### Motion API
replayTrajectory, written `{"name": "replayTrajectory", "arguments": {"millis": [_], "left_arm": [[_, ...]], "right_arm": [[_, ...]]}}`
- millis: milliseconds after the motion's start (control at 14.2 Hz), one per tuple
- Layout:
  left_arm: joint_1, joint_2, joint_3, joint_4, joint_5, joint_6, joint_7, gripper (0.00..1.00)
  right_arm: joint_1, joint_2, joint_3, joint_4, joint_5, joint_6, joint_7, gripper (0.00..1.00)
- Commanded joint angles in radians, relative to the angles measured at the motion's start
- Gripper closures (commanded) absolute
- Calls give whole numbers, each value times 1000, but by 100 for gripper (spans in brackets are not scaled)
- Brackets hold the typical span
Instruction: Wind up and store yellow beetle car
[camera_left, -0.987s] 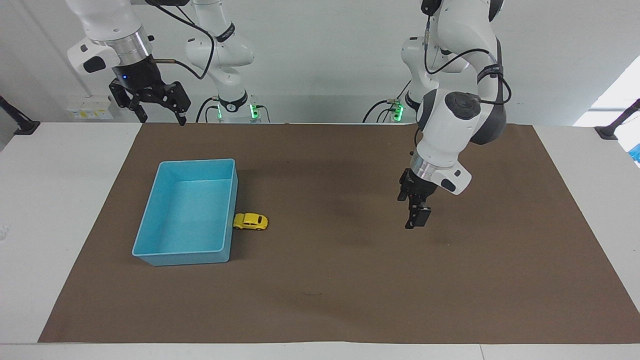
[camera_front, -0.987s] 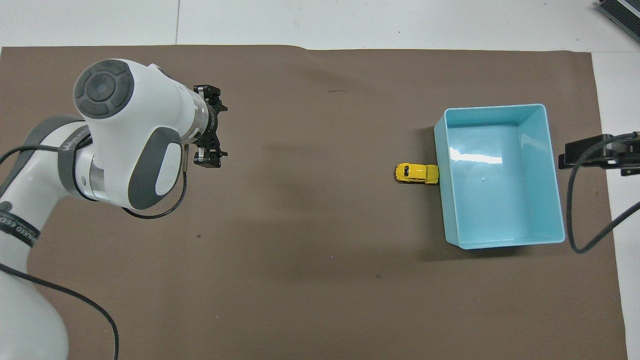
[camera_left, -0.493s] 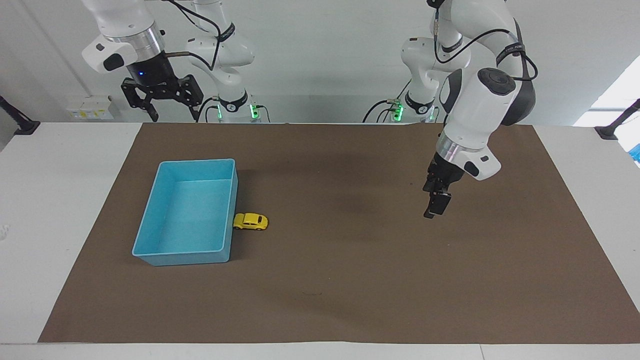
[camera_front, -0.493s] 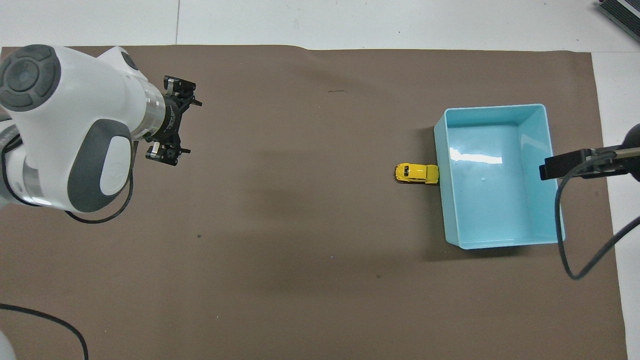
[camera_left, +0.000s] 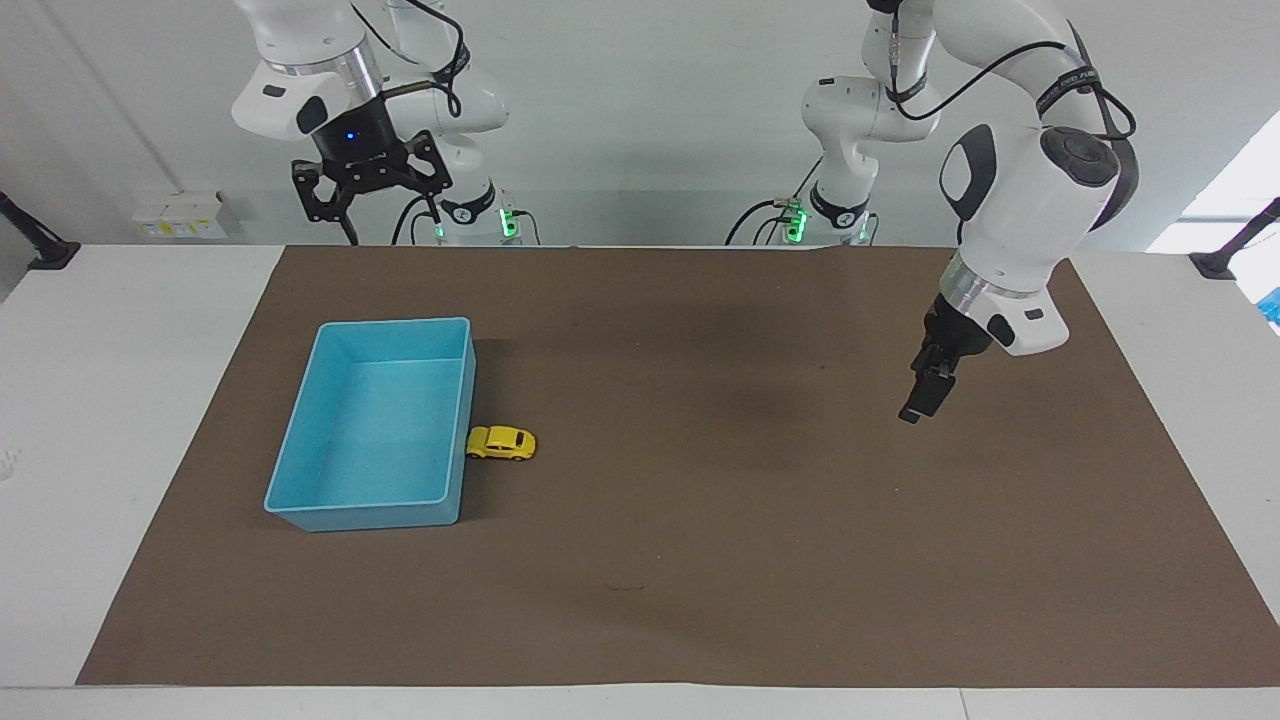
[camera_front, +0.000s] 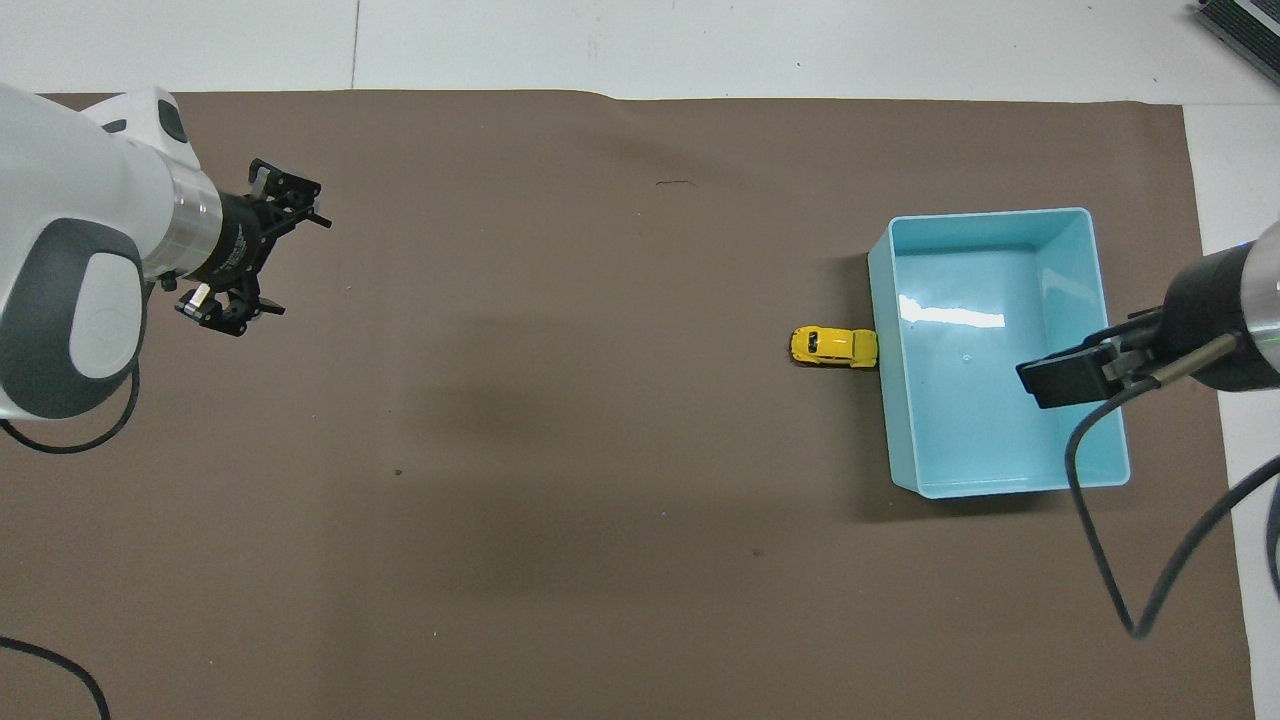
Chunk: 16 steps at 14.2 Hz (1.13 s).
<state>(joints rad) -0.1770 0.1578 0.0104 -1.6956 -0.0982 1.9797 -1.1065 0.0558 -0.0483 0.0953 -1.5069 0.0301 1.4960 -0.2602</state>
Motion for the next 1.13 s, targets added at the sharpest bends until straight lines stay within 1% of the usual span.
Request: {"name": "replayTrajectory", "arguments": {"millis": [0, 211, 423, 634, 846, 1057], "left_arm": [[51, -58, -9, -61, 3, -41, 172, 0], [111, -73, -9, -62, 3, -67, 368, 0], [159, -76, -9, -62, 3, -96, 552, 0], [203, -90, -9, -61, 3, -119, 779, 0], [217, -104, -7, -55, 3, -159, 977, 0], [215, -127, -7, -45, 12, -162, 1108, 0]], "right_arm": [[-13, -19, 14, -13, 13, 0, -118, 0], [25, -22, 17, -13, -10, -3, -192, 0], [38, -28, 24, -19, -24, 35, -382, 0], [38, -28, 37, -21, -22, 36, -453, 0], [38, -28, 52, -19, -7, 36, -549, 0], [38, -31, 70, -19, -2, 32, -673, 0]]}}
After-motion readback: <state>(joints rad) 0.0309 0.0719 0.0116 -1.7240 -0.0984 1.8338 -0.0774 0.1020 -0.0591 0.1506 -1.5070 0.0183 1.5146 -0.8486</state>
